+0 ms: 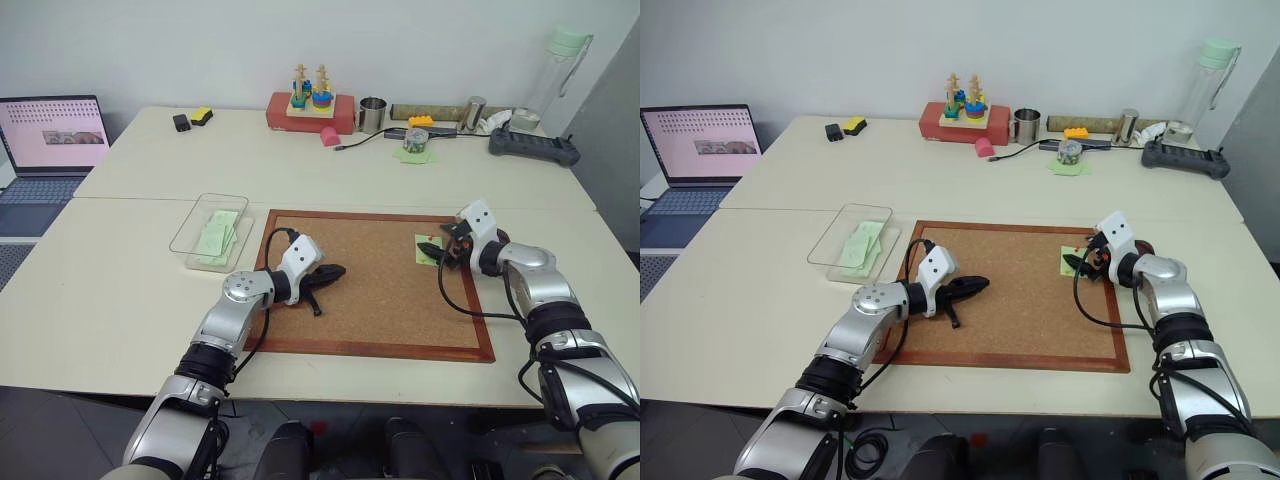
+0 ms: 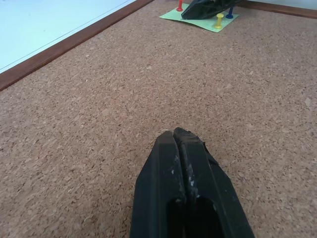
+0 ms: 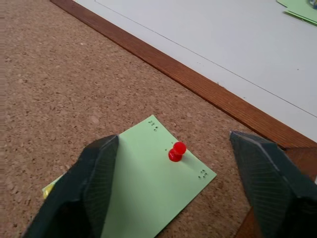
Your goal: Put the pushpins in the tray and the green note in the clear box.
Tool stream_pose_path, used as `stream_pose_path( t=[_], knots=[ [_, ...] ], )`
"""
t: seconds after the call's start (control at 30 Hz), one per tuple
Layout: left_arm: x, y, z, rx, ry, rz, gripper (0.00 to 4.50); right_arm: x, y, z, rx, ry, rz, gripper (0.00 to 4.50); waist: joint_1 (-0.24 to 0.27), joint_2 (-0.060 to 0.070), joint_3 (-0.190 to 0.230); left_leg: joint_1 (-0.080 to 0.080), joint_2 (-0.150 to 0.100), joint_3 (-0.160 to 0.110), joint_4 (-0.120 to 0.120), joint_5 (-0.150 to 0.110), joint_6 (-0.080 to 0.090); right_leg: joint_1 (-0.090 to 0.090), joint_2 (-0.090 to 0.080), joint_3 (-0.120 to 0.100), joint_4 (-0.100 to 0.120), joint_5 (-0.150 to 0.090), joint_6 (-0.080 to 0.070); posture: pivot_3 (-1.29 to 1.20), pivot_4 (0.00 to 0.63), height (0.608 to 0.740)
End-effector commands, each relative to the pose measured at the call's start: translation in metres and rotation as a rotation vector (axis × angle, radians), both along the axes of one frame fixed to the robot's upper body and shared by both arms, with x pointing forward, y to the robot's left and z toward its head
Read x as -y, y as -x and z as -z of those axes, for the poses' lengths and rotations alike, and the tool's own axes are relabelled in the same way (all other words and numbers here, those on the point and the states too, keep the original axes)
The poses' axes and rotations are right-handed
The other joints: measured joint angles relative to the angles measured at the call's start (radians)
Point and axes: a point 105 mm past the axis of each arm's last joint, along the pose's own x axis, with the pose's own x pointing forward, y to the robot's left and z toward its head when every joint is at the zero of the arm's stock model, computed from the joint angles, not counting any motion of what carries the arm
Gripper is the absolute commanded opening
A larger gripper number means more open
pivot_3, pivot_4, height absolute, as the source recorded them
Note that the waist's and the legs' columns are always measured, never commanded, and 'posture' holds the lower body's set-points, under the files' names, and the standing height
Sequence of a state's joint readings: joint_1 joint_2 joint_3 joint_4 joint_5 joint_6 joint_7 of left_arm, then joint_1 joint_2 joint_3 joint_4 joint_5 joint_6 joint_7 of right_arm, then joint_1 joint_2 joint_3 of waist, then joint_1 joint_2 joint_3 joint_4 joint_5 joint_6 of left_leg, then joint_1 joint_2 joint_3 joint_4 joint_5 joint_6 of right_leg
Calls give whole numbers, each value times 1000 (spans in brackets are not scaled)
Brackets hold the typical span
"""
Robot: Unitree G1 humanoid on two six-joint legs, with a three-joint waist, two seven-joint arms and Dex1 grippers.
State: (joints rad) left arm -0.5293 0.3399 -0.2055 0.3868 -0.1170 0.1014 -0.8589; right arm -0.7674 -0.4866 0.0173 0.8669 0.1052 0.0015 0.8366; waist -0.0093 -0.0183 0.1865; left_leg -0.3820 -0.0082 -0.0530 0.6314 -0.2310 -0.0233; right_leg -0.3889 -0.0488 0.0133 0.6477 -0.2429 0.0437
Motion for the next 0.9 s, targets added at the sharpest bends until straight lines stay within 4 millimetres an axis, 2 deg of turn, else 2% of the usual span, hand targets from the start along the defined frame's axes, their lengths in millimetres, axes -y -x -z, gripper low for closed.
stream_pose_path(
  t=[0.03, 0.13, 0.47, 0.63, 0.9],
  knots=[
    [-1, 1, 6, -15, -22, -9, 0, -1, -4, -16, 53, -39, -7, 2766, 0, 0, 0, 0, 0, 0, 0, 0, 0, 0, 0, 0, 0, 0, 0, 0, 150, 740],
    [-1, 1, 6, -14, -24, -8, 0, -1, -4, -13, 44, -43, -6, 2057, 0, 0, 0, 0, 0, 0, 0, 0, 0, 0, 0, 0, 0, 0, 0, 0, 150, 740],
    [-3, 2, 7, -15, -31, -8, 0, 1, -3, -13, 44, -76, 3, 109, -1, 0, 0, 0, 0, 0, 0, 0, 0, 0, 0, 0, 0, 0, 0, 0, 150, 740],
    [-3, 3, 9, -18, -33, -9, 0, 2, -4, -18, 49, -109, 16, 31, -1, 0, 0, 0, 0, 0, 0, 0, 0, 0, 0, 0, 0, 0, 0, 0, 150, 740],
    [-4, 4, 12, -26, -42, -15, 0, 6, -8, -36, 44, -250, 49, 31, -2, 0, 0, 0, 0, 0, 0, 0, 0, 0, 0, 0, 0, 0, 0, 0, 150, 740]
  ],
)
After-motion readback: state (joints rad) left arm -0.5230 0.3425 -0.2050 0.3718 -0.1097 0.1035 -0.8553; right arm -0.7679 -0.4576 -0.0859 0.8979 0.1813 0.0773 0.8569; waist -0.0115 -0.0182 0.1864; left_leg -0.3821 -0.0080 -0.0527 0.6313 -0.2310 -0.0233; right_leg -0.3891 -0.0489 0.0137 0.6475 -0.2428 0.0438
